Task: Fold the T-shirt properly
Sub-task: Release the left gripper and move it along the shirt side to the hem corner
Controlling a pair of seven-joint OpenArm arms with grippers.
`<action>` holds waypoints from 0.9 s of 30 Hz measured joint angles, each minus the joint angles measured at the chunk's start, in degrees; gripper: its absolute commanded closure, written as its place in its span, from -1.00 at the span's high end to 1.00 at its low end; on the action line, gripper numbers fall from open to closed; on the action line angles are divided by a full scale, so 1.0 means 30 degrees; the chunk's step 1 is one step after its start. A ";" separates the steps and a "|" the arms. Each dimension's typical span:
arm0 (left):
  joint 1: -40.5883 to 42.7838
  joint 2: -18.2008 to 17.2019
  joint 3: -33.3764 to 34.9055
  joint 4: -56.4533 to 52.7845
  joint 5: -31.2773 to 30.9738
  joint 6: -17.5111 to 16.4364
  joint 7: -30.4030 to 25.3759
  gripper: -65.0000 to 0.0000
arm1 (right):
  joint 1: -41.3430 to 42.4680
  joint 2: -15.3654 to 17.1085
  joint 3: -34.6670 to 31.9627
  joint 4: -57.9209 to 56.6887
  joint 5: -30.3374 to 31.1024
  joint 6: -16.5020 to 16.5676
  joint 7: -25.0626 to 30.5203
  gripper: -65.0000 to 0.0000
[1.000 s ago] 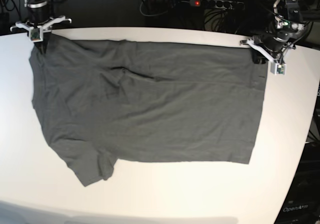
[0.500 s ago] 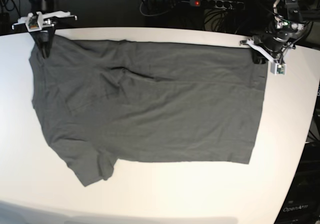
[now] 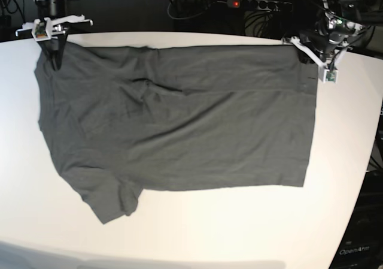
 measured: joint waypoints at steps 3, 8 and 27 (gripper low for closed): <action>0.0000 0.0044 -0.0823 0.0000 -0.0073 -0.0073 0.0444 -0.73 | 0.0000 0.0000 0.0022 -0.0022 0.0000 -0.0007 0.0000 -1.00; -0.0328 -0.0109 -0.1639 -0.0255 0.0248 -0.0051 0.0780 -0.73 | 0.0000 0.0000 0.0036 -0.0022 0.0007 -0.0007 0.0000 -1.00; -0.1741 -0.0612 -0.1399 0.0546 0.0189 -0.0036 0.0918 -0.72 | -0.0007 -0.0007 0.0685 -0.0029 0.0000 0.0000 0.0007 -1.00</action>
